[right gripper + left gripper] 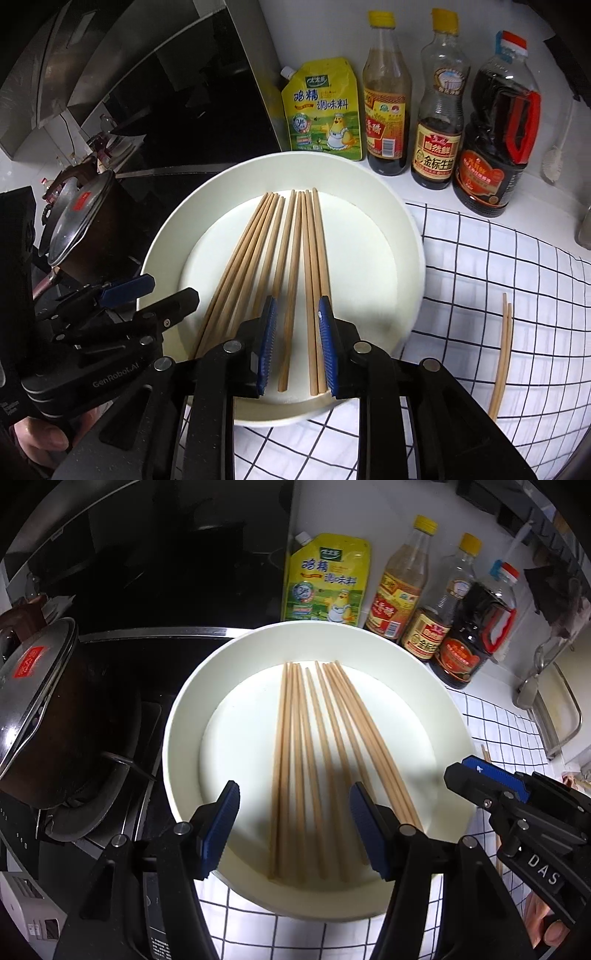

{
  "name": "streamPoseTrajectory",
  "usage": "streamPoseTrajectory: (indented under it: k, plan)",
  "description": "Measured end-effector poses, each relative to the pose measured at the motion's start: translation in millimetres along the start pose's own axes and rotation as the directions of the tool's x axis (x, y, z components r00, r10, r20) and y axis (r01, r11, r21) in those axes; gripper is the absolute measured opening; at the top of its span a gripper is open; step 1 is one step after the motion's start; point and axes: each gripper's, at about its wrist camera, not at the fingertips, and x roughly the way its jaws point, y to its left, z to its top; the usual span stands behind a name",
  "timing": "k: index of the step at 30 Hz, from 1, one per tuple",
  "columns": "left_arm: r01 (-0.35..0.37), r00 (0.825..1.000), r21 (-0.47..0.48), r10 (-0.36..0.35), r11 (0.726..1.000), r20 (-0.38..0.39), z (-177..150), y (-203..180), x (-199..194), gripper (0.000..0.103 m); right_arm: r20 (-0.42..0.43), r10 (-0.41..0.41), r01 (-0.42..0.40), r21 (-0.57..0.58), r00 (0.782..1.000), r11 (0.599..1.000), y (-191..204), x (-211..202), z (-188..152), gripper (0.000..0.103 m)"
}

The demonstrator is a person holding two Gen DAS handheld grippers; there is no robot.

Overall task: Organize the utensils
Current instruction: 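Open both tools to release the chopsticks into the basin, then move both tools back over the last chopsticks on the mat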

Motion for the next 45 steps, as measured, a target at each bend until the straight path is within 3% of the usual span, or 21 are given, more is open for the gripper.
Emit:
streamPoseTrajectory:
  k: [10, 28, 38, 45]
  plan:
    - [0.016, 1.000, 0.049, -0.016, 0.999, -0.001, -8.9, -32.2, -6.7, 0.063, 0.017, -0.023, 0.023, 0.011, 1.000, 1.000, -23.3, -23.9, -19.0, 0.023]
    - [0.067, 0.998, 0.146, -0.065, 0.987, -0.015, -31.0, -110.5, -4.2, 0.067, 0.036, -0.127, 0.120, 0.144, 0.991, 0.982, -108.3, -70.9, -68.7, 0.025]
    - [0.085, 0.996, 0.186, -0.076, 0.979, -0.054, -48.0, -151.7, 5.9, 0.071, -0.017, -0.193, 0.192, 0.196, 0.981, 0.962, -158.4, -73.8, -106.8, 0.026]
    - [0.102, 0.993, 0.215, -0.085, 0.971, -0.083, -58.7, -176.7, 13.1, 0.073, -0.070, -0.192, 0.203, 0.229, 0.979, 0.952, -190.1, -58.7, -128.1, 0.026]
